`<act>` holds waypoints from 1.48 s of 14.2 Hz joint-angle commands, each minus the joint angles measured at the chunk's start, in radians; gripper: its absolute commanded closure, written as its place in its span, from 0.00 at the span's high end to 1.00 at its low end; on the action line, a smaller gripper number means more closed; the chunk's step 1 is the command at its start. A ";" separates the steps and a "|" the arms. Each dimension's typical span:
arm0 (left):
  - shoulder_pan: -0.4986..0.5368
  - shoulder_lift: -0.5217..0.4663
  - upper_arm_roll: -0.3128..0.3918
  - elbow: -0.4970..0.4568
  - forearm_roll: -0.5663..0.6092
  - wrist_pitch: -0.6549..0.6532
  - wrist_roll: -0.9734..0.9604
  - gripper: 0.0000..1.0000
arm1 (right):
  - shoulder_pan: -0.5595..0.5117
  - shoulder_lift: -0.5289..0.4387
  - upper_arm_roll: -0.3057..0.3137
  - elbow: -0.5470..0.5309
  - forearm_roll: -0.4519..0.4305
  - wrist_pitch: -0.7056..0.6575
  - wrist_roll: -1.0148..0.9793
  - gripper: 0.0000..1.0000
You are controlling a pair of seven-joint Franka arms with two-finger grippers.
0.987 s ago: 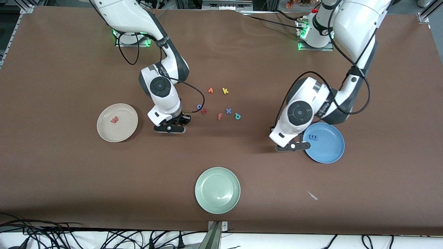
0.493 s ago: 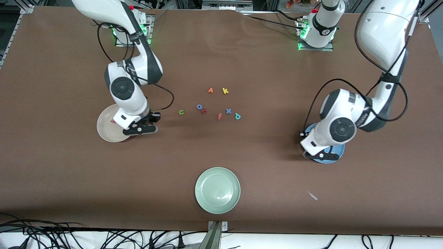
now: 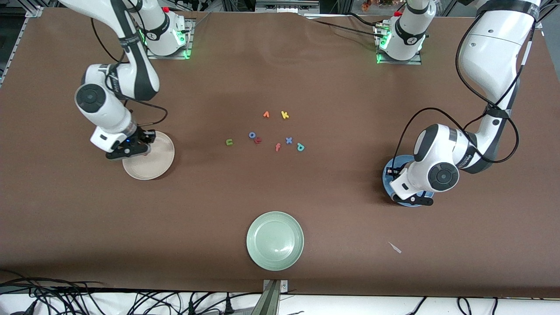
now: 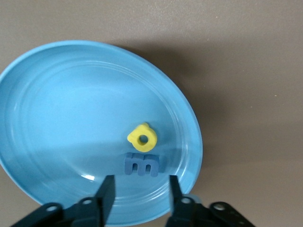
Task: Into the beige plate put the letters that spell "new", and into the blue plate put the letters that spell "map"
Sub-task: 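Place the orange e on the white plate, yellow o on the blue plate, then grasp the green u and teal p with the right and left grippers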
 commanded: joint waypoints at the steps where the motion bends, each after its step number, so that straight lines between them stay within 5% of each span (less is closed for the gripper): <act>1: 0.008 -0.015 -0.014 0.014 -0.043 -0.014 0.030 1.00 | 0.009 -0.027 -0.003 -0.060 0.014 0.054 -0.016 0.23; 4: 0.008 -0.036 -0.066 0.009 -0.095 -0.021 0.018 1.00 | 0.009 -0.017 -0.002 -0.058 0.040 0.058 -0.005 0.29; 6: 0.007 -0.044 -0.112 0.012 -0.172 -0.047 -0.017 1.00 | 0.014 -0.005 0.007 -0.054 0.078 0.058 0.003 0.48; 8: -0.001 -0.043 -0.209 0.014 -0.169 -0.041 -0.029 1.00 | 0.021 0.007 0.049 -0.049 0.129 0.059 0.039 0.56; 11: -0.088 -0.041 -0.234 0.015 -0.172 -0.020 -0.037 1.00 | 0.025 0.006 0.167 -0.046 0.137 0.073 0.201 0.59; 15: -0.162 -0.030 -0.232 -0.058 -0.183 0.182 -0.220 1.00 | 0.032 0.006 0.328 -0.019 0.132 0.075 0.480 0.59; 21: -0.282 0.045 -0.220 -0.065 -0.072 0.297 -0.512 0.98 | 0.172 0.107 0.345 0.052 0.120 0.143 0.685 0.61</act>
